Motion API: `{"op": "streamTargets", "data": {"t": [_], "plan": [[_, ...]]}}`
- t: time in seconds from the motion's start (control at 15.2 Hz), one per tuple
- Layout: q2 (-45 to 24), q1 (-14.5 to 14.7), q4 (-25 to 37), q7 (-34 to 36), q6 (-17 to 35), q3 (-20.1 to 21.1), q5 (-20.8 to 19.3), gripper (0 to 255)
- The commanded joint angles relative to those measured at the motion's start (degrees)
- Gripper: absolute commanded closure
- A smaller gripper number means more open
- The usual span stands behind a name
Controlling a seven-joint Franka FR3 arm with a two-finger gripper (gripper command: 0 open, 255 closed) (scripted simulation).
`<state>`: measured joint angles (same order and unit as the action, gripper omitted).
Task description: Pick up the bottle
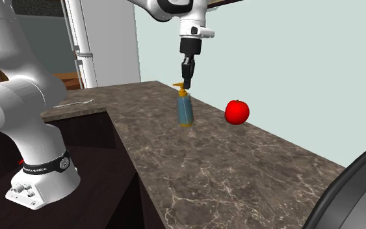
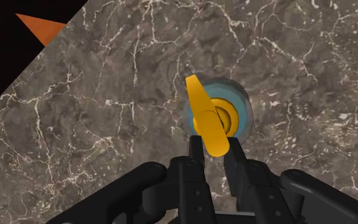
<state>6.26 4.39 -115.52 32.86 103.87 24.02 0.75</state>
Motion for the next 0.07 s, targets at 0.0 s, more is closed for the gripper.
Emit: {"op": "streamTargets", "data": {"t": [0.0], "plan": [[0.0, 0.0, 0.4, 0.0, -0.4, 0.0, 0.0, 255]]}}
